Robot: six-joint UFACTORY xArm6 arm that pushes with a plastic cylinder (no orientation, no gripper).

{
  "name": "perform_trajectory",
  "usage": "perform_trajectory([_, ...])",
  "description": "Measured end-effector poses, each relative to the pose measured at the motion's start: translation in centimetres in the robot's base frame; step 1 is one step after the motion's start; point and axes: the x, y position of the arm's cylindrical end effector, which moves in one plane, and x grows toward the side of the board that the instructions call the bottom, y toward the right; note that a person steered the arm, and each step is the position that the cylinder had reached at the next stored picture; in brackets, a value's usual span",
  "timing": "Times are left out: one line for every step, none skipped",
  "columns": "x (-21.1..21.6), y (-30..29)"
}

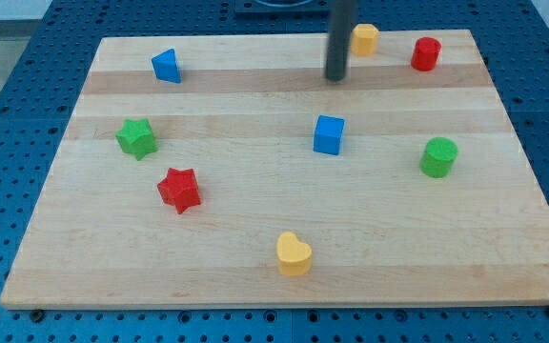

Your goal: Point your arm closer to the red star

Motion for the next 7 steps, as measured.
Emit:
perform_trajectory([3.2,-7.7])
perform_trajectory([8.7,-12.5])
perform_trajectory([9.4,-13.1])
perform_trajectory([12.7,-15.1])
perform_trajectory([14.9,-17.1])
perform_trajectory([15.3,-17.9])
perform_trajectory([15.9,-20.7])
